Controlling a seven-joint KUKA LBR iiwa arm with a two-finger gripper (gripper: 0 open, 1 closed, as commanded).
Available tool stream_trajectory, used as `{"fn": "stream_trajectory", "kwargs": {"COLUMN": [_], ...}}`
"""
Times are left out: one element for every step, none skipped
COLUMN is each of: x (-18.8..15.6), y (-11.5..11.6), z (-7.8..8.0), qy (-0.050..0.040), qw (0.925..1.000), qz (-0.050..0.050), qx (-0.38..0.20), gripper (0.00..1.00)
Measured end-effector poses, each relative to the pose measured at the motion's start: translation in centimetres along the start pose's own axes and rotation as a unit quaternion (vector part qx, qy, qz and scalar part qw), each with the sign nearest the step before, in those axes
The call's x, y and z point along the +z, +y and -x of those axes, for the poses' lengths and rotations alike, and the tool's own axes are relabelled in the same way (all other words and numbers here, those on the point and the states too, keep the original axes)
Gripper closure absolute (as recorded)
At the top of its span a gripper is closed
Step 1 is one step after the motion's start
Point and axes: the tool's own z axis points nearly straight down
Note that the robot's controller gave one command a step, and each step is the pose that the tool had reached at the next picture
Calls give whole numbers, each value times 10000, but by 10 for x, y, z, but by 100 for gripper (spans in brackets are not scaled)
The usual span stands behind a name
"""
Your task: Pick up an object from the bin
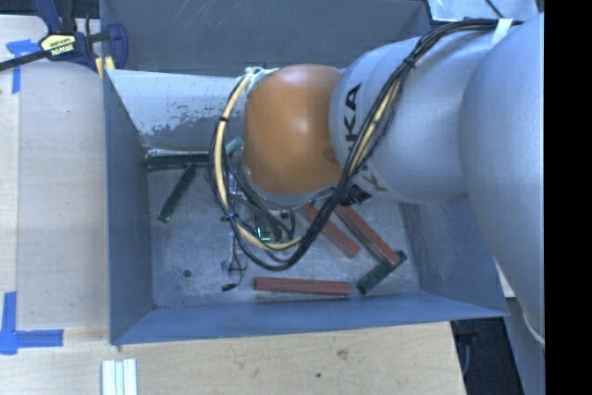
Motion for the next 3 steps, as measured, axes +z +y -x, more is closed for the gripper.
{"fn": "stream_trajectory", "kwargs": {"x": [0,14,30], "y": [0,-4,-47], "z": [0,22,22], "qy": [-4,-25,-4], "qw": [10000,9996,9996], "qz": [1,14,-2], "qx": [9,264,277], "gripper": [0,0,0]}}
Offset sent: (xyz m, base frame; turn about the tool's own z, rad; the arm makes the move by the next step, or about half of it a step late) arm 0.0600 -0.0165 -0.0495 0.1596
